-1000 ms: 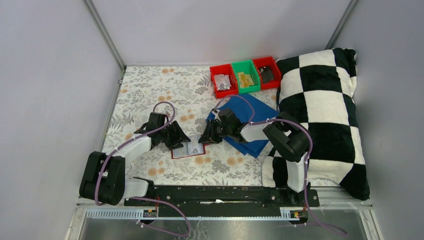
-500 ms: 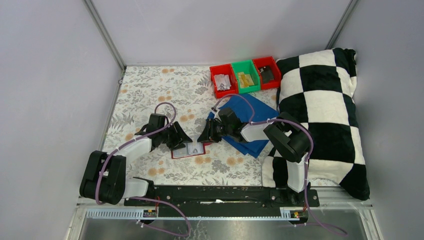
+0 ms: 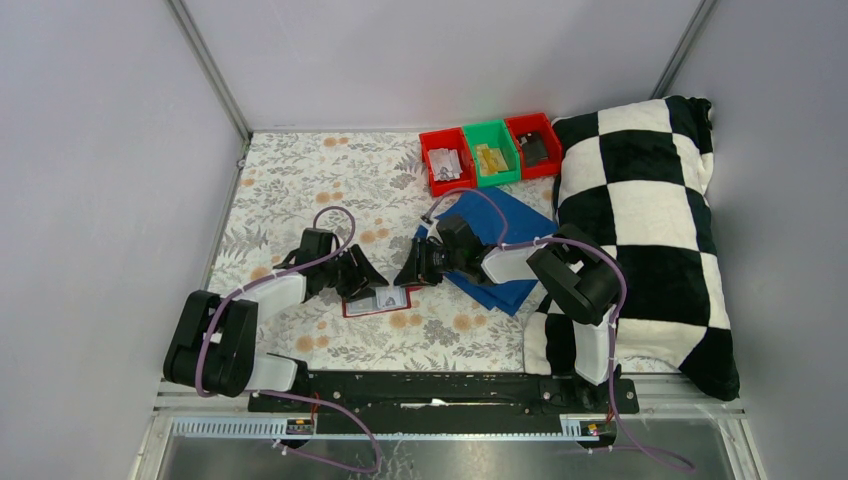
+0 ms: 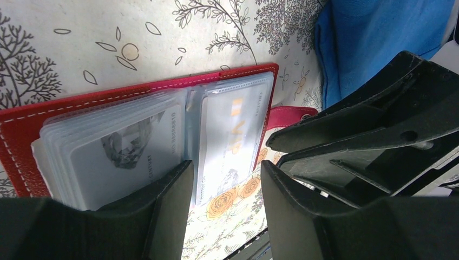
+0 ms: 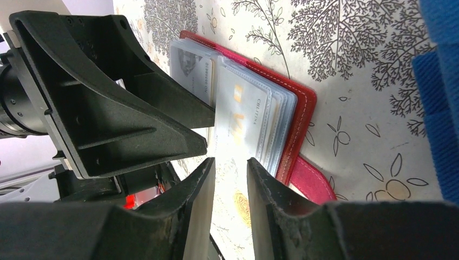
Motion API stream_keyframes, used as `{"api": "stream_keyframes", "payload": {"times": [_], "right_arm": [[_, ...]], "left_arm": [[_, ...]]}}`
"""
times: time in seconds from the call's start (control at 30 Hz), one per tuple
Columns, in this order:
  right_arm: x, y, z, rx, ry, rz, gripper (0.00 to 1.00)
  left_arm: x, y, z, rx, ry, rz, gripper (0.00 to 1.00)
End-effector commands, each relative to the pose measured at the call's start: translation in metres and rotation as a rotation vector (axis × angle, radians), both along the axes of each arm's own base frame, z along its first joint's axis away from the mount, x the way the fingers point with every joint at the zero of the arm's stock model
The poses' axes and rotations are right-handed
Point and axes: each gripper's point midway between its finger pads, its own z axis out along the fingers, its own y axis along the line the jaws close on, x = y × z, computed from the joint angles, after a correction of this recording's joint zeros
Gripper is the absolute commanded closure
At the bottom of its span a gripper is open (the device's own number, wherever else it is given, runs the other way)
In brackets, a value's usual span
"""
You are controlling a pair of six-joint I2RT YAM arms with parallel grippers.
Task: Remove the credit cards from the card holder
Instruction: Remove the credit card from the card holder.
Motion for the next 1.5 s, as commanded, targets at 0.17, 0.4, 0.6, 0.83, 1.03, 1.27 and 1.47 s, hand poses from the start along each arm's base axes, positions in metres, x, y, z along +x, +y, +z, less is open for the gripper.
{"api": "stream_keyframes", "payload": {"times": [0.17, 0.4, 0.6, 0.83, 1.03, 1.27, 1.47], "right_arm": [[-0.001, 0.014, 0.007, 0.054, -0.013, 0.058, 0.64], [-0.003, 0.016, 0.001, 0.052, 0.005, 0.069, 0.64], [-0.004, 0.017, 0.001, 0.049, 0.003, 0.073, 0.64], [-0.007, 0.02, -0.005, 0.041, 0.018, 0.086, 0.64], [-0.009, 0.021, -0.015, 0.035, 0.044, 0.079, 0.65], [-0.01, 0.017, -0.011, 0.028, 0.031, 0.071, 0.65], [0.001, 0.011, 0.001, 0.03, 0.0, 0.043, 0.64]], "left_arm": [[-0.006, 0.01, -0.016, 0.051, 0.032, 0.022, 0.46], [-0.006, 0.01, -0.016, 0.055, 0.032, 0.03, 0.46], [-0.006, 0.013, -0.019, 0.066, 0.034, 0.048, 0.48], [-0.008, 0.016, -0.02, 0.075, 0.037, 0.057, 0.5], [-0.009, 0.022, -0.025, 0.103, 0.033, 0.086, 0.57], [-0.015, 0.031, -0.026, 0.119, 0.007, 0.123, 0.54], [-0.016, 0.036, -0.026, 0.138, -0.012, 0.145, 0.36]]}}
